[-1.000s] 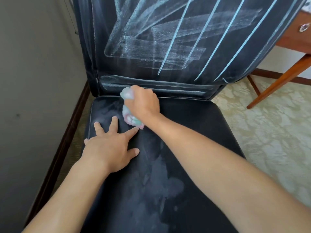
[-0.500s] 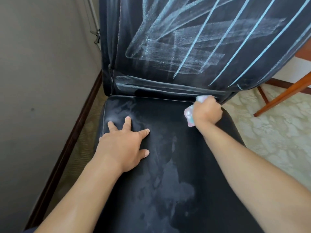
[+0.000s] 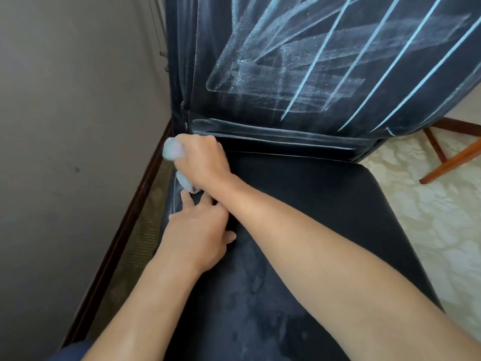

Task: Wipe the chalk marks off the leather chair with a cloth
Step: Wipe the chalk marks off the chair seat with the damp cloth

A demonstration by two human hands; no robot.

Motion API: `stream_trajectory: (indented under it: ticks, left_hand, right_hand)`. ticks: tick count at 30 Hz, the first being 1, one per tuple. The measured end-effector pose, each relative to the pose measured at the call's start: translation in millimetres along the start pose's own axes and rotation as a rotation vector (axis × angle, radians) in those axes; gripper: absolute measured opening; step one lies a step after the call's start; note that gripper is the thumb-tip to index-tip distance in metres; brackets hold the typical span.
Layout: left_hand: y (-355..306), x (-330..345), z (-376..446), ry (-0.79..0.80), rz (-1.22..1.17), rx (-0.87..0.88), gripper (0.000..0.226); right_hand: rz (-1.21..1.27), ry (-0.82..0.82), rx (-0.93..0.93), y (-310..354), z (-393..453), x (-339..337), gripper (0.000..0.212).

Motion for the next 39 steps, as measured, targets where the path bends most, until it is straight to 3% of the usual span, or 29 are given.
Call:
stream_trajectory:
  ticks: [2,4,10,15,20,26,28,30,33,39]
  left_hand:
    - [3.1,-4.0,-6.4,-0.063,-0.013,0.013,0.051]
    - [8.0,-9.4,-9.6,-0.100,0.013,0.008,0.043]
    - [3.6,-14.3,-5.0,-0.042,0.010,0.019,0.066]
    - [6.5,-15.2,-8.2,-0.056,-0.005,0.016,0.063]
    - [2.6,-12.6,-7.4,-0.054,-0.008,0.009,0.061]
    - [3.6,-12.6,-7.7,-0.056,0.023,-0.006,0.062]
    - [0.8,-9.1,-5.9,-0.062,0.062,-0.019,0.061]
    - [-8.4,-1.1,-1.9,-0.073,0.099,-0.046,0.062]
    - [-29.4,14.6,8.9,-0.125,0.118,-0.091,0.077]
    - [-45.4,38.4,26.3,-0.231,0.212,-0.049,0.085]
  right_hand:
    - [-0.046,0.074,-0.104,27.2,11.9,12.2,0.016]
    - [-0.101,0.020,-0.096,31.0,22.5,14.9,0.015]
    - [-0.373,-0.236,0.044,-29.7,-0.6,-6.3,0.037]
    - [-0.271,-0.253,0.367,-98.4,-23.6,-24.3,0.035]
    - [-0.218,-0.310,0.749,-208.7,-61.7,-62.3,0.036]
    - [-0.011,-0.443,1.230,-328.0,-136.0,-108.0,0.048]
    - [0.044,-0.406,1.316,-360.3,-155.2,-112.7,0.052]
    - [0.032,-0.350,1.283,-377.8,-163.6,-112.5,0.058]
    - [0.020,-0.404,1.165,-360.7,-156.9,-110.2,0.046]
    - [0.191,-0.501,0.990,-264.6,-92.8,-80.4,0.043]
Point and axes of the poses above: each hand's wrist, its own z-axis towards the middle knuckle, its own x-axis out of the palm, y = z × x, the point moved 6 cm from there along z, towards the middle knuckle, and after that the axes turned 7 degrees about -z, right-handed, at the moved point
